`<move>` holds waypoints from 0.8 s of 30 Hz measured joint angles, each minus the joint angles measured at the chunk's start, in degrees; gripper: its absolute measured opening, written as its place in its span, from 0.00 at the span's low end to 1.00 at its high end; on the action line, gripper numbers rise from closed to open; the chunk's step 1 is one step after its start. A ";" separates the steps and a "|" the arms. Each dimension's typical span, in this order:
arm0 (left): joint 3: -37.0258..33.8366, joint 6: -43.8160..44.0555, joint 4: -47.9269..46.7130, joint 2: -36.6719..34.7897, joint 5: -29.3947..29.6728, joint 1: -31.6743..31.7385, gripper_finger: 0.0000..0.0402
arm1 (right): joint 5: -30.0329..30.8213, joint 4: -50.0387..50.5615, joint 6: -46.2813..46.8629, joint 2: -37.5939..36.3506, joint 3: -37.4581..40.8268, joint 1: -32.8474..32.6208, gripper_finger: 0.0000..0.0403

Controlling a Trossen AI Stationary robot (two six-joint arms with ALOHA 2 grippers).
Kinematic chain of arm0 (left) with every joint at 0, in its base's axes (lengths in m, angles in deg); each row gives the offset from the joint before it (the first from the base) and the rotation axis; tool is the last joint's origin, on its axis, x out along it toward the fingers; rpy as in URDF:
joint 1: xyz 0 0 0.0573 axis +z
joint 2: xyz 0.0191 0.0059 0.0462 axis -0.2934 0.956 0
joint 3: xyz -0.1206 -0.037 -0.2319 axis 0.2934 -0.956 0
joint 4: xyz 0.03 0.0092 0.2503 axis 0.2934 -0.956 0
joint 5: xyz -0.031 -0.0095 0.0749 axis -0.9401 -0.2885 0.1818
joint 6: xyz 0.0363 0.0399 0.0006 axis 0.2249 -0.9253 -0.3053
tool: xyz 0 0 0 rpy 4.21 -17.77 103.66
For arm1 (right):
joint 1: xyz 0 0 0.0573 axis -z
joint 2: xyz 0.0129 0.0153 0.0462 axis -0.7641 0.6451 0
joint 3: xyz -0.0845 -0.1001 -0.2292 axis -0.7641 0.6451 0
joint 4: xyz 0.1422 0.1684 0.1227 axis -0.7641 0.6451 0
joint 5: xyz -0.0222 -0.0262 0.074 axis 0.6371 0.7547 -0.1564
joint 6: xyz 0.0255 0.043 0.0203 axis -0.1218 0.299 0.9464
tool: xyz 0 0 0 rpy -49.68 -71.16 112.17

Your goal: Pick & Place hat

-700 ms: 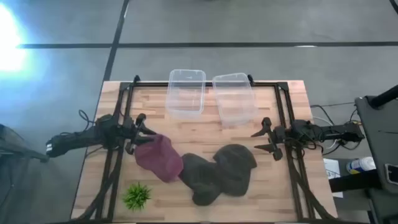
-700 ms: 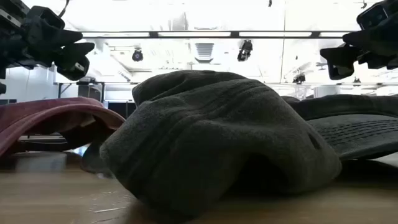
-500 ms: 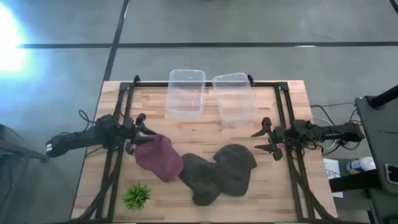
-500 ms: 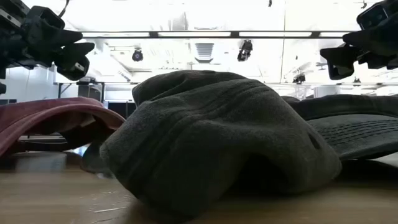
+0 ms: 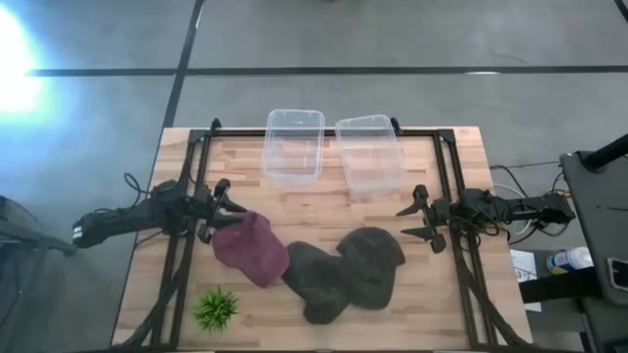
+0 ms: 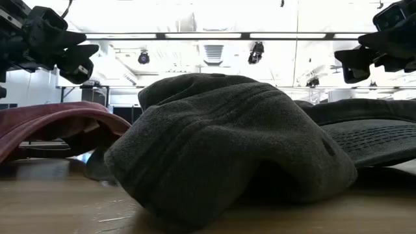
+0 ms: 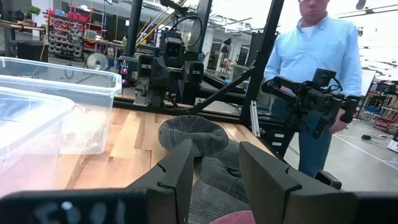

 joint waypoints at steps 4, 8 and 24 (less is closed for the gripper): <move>0.01 0.00 0.00 0.00 0.00 0.02 0.31 | 0.00 -0.02 -0.02 -0.02 0.00 -0.02 0.57; 0.01 0.00 -0.02 0.01 -0.02 0.02 0.31 | 0.00 -0.01 0.00 0.00 0.00 0.00 0.57; 0.01 0.00 -0.01 0.00 -0.02 0.00 0.31 | 2.86 -0.22 30.08 -0.09 0.00 -0.04 0.57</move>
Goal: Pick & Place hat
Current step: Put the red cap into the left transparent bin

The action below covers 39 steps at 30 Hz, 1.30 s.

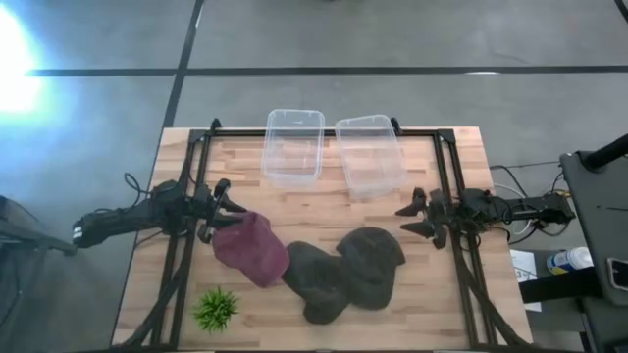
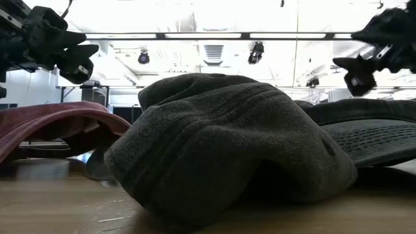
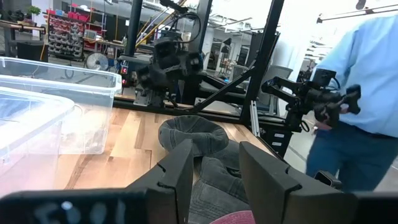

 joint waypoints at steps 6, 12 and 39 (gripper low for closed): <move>0.00 0.00 0.00 0.00 0.01 0.01 0.31 | 3.15 1.19 30.41 0.65 0.00 0.02 0.57; 0.00 0.00 -0.01 0.01 0.00 0.00 0.31 | 3.25 0.82 29.58 1.25 0.00 0.00 0.57; 0.00 0.00 0.01 -0.01 0.00 0.02 0.31 | 12.60 43.05 35.19 70.86 -52.31 -34.36 0.57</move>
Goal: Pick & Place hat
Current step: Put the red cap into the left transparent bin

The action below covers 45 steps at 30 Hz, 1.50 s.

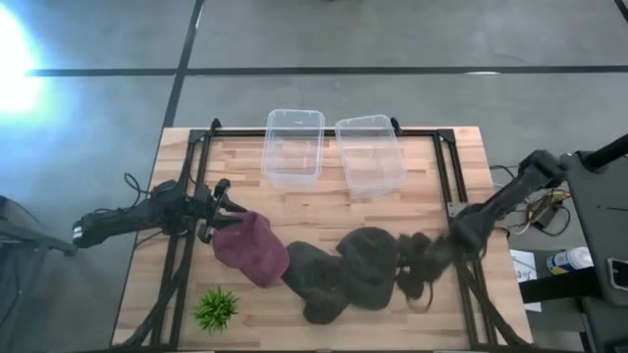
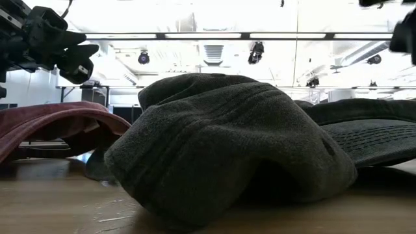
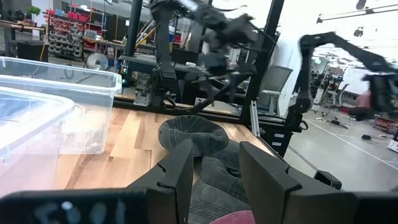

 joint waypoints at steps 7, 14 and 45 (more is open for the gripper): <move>0.00 0.00 0.00 0.02 0.01 0.00 0.31 | 6.65 15.08 -2.97 24.24 -21.64 -6.78 0.57; 0.00 0.00 0.00 0.00 0.00 -0.01 0.31 | 9.74 29.82 -5.03 43.16 -41.16 -7.06 0.57; 0.00 0.00 0.00 0.02 0.02 0.00 0.31 | 22.07 49.10 -6.02 71.28 -69.87 -7.02 0.57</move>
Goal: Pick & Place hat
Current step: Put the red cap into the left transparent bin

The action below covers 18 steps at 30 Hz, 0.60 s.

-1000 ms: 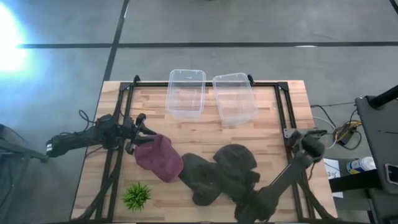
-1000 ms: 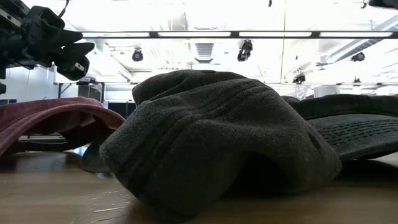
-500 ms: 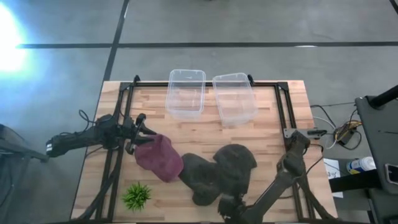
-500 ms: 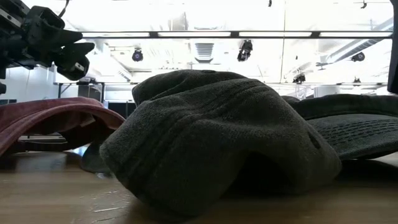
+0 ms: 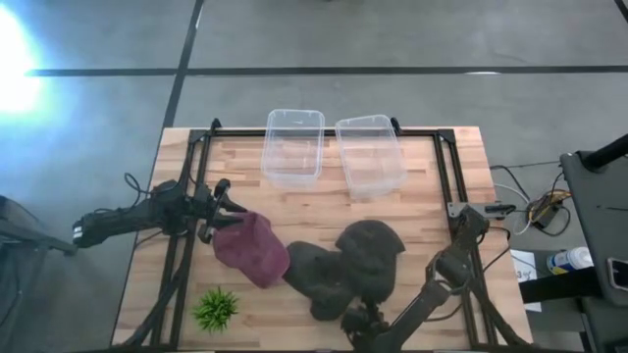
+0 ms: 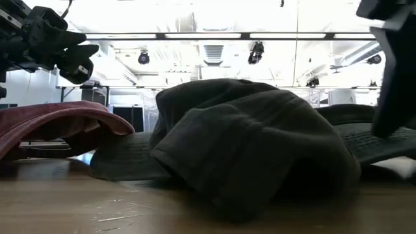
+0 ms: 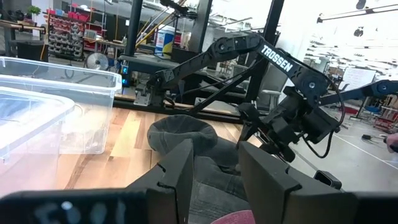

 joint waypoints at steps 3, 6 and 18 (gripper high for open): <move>0.00 0.00 0.00 0.00 0.00 0.00 0.31 | 0.28 -0.04 2.21 -0.42 0.02 0.07 0.57; -0.02 0.00 0.00 -0.01 -0.01 0.00 0.31 | -1.23 -0.12 6.49 -1.66 -0.57 0.00 0.57; -0.02 0.00 0.02 0.09 -0.02 0.00 0.31 | -16.04 -30.98 6.83 -13.59 4.84 2.22 0.57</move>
